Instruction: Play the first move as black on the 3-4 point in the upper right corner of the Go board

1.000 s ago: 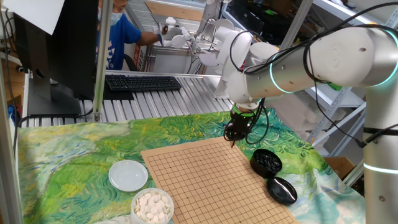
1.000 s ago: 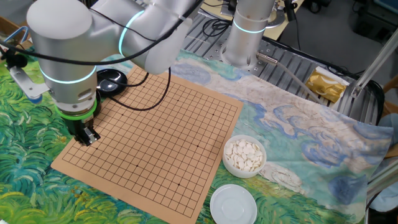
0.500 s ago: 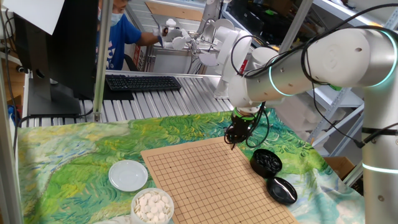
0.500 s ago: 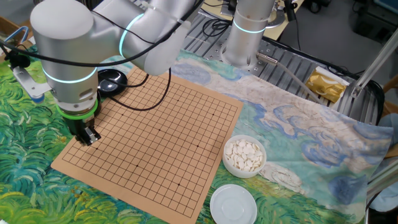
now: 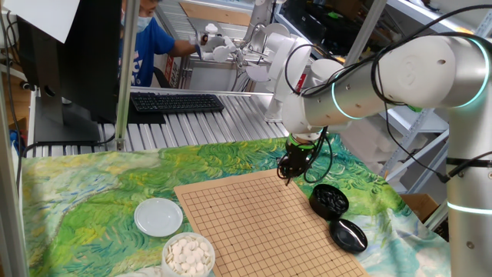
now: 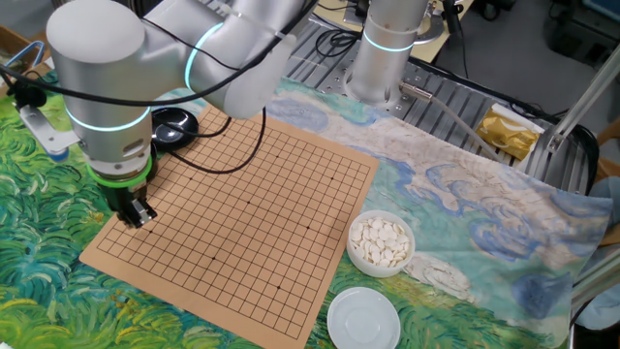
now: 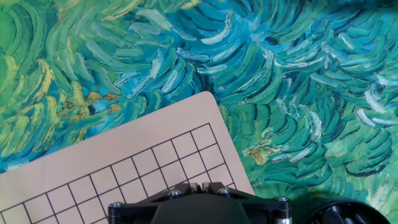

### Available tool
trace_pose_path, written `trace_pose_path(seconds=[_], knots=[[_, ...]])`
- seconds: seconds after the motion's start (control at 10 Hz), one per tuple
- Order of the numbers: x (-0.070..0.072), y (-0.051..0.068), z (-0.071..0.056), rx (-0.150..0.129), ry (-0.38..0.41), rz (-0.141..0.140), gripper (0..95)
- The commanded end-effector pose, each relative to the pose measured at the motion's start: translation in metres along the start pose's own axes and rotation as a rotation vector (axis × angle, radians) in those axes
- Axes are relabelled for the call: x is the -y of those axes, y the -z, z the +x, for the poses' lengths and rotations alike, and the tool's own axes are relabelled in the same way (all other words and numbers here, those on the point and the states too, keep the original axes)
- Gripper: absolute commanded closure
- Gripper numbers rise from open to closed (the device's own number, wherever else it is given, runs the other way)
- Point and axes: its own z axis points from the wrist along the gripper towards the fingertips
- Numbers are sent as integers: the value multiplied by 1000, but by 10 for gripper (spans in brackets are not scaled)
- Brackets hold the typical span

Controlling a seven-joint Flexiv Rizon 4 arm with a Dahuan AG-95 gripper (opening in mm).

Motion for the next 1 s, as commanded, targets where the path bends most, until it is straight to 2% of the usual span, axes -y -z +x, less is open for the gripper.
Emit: trace_pose_path(seconds=[0.1, 0.5, 1.0], knots=[[0, -1, 1, 0, -3, 0, 950], [1, -9, 3, 3, -11, 3, 950], [3, -9, 3, 20, 13, 42, 950]])
